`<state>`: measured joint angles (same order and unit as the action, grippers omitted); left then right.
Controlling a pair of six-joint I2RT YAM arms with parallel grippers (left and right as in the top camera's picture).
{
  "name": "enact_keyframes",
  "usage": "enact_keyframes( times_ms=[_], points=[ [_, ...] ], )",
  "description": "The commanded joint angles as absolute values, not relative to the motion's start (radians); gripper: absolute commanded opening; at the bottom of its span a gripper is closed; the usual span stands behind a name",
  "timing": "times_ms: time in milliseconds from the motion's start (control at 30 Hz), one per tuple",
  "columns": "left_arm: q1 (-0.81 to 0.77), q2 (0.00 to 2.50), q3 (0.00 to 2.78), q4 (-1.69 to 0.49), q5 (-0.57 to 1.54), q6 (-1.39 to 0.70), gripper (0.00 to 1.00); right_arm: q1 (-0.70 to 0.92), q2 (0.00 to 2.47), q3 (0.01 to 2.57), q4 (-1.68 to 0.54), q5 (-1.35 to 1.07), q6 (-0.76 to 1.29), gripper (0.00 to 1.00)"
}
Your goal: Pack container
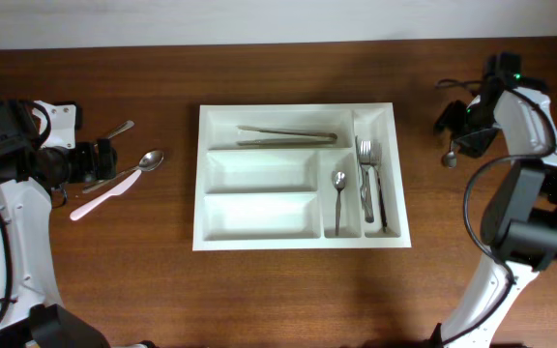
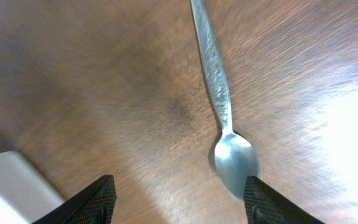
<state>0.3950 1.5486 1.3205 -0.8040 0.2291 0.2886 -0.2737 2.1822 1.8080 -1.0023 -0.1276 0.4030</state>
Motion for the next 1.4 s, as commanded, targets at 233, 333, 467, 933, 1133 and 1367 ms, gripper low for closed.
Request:
enact_keyframes(
  times_ms=[233, 333, 467, 933, 1133, 1367],
  points=[
    [0.398, 1.556, 1.340, -0.804, 0.240, 0.301, 0.99, -0.278, 2.069, 1.787, -1.062, 0.033, 0.492, 0.66],
    [0.398, 1.556, 1.340, -0.804, 0.240, 0.301, 0.99, -0.278, 2.070, 1.776, -1.059, 0.074, 0.486, 0.66],
    [0.398, 1.556, 1.340, -0.804, 0.240, 0.301, 0.99, -0.278, 2.075, 1.776, -1.063, 0.117, 0.394, 0.66],
    [0.398, 1.556, 1.340, -0.804, 0.240, 0.301, 0.99, -0.296, 2.127, 1.678, -1.030, -0.075, 0.289, 0.66],
    [0.398, 1.556, 1.340, -0.804, 0.240, 0.301, 0.99, -0.397, 2.136, 1.529, -0.911, -0.255, 0.304, 0.66],
    [0.398, 1.556, 1.340, -0.804, 0.240, 0.301, 0.99, -0.471, 2.136, 1.408, -0.770, -0.487, 0.201, 0.66]
  ],
)
